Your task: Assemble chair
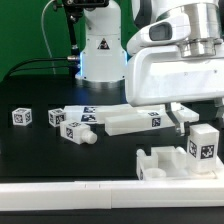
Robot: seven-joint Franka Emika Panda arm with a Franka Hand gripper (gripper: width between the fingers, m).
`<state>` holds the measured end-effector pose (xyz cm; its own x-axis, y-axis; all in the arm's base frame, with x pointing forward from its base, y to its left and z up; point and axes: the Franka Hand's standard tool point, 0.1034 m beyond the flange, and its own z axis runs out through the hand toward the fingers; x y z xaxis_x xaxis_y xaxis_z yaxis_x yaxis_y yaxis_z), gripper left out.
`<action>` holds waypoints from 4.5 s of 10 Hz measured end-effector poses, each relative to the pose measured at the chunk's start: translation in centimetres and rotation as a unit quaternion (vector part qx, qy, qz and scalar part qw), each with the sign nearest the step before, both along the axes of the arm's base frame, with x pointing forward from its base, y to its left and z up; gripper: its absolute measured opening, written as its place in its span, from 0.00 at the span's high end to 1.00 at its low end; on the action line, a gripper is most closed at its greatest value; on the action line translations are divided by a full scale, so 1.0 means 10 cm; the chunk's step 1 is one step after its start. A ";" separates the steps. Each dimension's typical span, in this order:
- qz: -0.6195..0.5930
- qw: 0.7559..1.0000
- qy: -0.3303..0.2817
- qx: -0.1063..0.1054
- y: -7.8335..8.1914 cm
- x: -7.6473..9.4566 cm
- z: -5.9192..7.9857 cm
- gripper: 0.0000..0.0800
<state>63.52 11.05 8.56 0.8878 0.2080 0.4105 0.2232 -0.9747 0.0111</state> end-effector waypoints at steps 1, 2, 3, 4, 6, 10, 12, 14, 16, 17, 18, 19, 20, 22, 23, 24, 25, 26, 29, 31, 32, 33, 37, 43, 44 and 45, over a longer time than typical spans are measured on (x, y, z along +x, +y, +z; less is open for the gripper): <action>-0.026 0.999 0.022 0.011 0.00 0.03 0.04 0.26; -0.041 0.998 0.047 0.017 0.03 0.09 0.03 0.26; -0.046 0.994 0.093 0.015 0.06 0.11 -0.03 0.20; -0.055 0.992 0.114 0.017 0.08 0.18 -0.05 0.19; -0.043 0.984 0.174 0.006 0.09 0.11 -0.09 0.19; -0.062 0.982 0.180 0.011 0.07 0.11 -0.10 0.34; -0.113 0.976 0.184 0.022 0.06 0.11 -0.10 0.64; -0.224 0.956 0.184 0.049 0.05 0.12 -0.12 0.64; -0.372 0.907 0.180 0.088 0.04 0.13 -0.12 0.64; -0.450 0.868 0.179 0.107 0.06 0.13 -0.12 0.64; -0.506 0.834 0.178 0.130 0.07 0.14 -0.12 0.64; -0.541 0.807 0.181 0.154 0.06 0.16 -0.12 0.64; -0.554 0.797 0.181 0.157 0.06 0.15 -0.12 0.64; -0.499 0.835 0.185 0.139 0.06 0.15 -0.11 0.54; -0.432 0.873 0.193 0.119 0.07 0.15 -0.09 0.37; -0.343 0.914 0.192 0.099 0.09 0.16 -0.08 0.22; -0.282 0.937 0.190 0.084 0.10 0.15 -0.08 0.22; -0.277 0.938 0.189 0.083 0.10 0.16 -0.08 0.20; -0.106 0.979 0.173 0.026 0.07 0.16 -0.09 0.19; 0.030 0.986 0.160 -0.045 0.02 0.17 -0.09 0.19; 0.016 0.986 0.161 -0.039 0.02 0.17 -0.09 0.22; 0.012 0.986 0.161 -0.038 0.02 0.17 -0.09 0.22; -0.107 0.980 0.166 -0.005 0.03 0.17 -0.09 0.64; -0.541 0.813 0.162 0.142 0.02 0.16 -0.09 0.64; -0.585 0.778 0.169 0.151 0.01 0.17 -0.09 0.64; -0.597 0.769 0.171 0.153 0.00 0.18 -0.09 0.64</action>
Offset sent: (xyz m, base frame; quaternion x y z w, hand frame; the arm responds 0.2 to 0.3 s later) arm 0.0195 -0.0002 -0.0155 -0.0082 -0.1240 0.0672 0.9900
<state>65.28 11.08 7.68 0.4382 -0.8986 -0.0229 -0.8935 -0.4327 -0.1198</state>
